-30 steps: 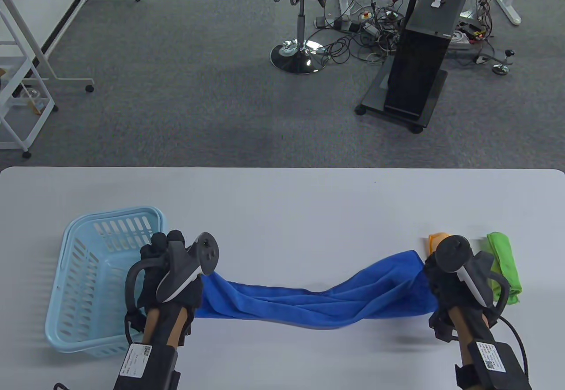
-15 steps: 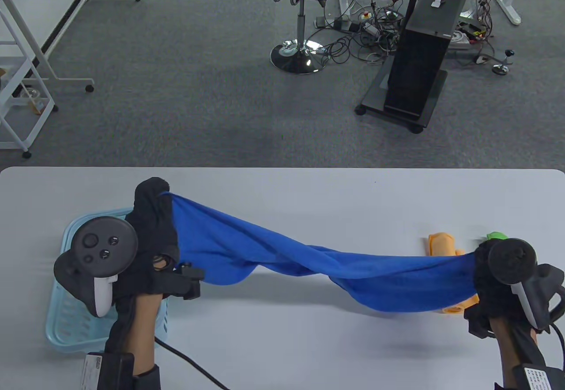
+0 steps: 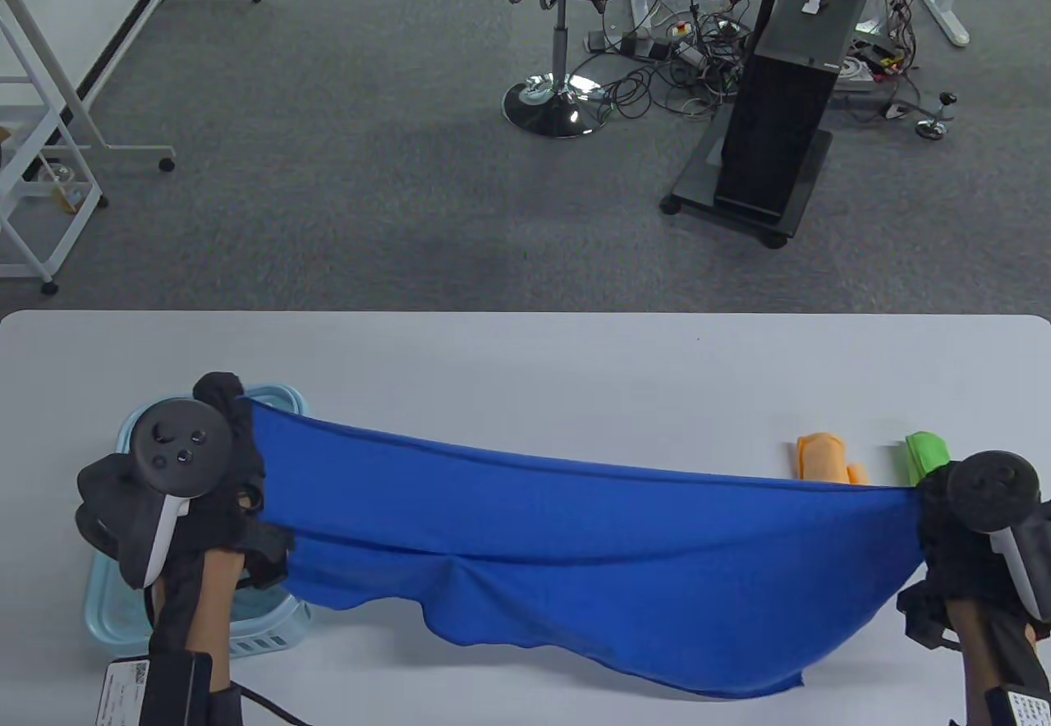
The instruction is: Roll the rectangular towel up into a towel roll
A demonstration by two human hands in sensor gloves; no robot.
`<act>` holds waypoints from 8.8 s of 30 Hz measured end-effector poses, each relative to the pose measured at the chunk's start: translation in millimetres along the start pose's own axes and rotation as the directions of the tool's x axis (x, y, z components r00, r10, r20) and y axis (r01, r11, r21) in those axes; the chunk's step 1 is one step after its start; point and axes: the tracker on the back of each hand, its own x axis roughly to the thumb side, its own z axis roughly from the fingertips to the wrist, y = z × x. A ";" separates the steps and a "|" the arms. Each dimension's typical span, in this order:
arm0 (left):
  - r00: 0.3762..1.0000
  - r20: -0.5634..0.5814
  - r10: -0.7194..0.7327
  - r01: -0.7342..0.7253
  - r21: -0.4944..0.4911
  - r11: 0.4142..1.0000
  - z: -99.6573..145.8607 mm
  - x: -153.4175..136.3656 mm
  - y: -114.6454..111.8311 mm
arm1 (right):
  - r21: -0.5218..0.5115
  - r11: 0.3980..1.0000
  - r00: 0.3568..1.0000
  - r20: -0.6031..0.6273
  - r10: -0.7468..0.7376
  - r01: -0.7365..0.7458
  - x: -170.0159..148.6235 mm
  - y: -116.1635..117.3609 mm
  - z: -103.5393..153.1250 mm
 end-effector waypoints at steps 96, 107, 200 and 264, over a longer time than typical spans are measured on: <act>0.983 -0.182 0.005 -0.021 -0.084 0.996 -46.2 28.5 -14.0 | 0.076 0.985 0.972 -0.193 -0.136 0.153 39.3 8.8 -5.3; 0.895 -0.160 0.416 -0.429 -0.057 0.901 -43.5 1.0 -14.5 | -0.030 0.945 0.944 -0.043 -0.327 0.326 45.4 8.9 -17.0; 0.902 0.328 0.280 -0.158 -0.355 0.922 75.8 103.1 -150.5 | 0.592 0.631 0.724 0.113 -0.681 0.502 180.7 85.4 60.0; 0.822 0.570 0.018 0.290 -0.445 0.847 98.0 127.1 -233.5 | 0.279 0.960 0.861 0.484 -0.159 0.020 137.2 142.4 72.4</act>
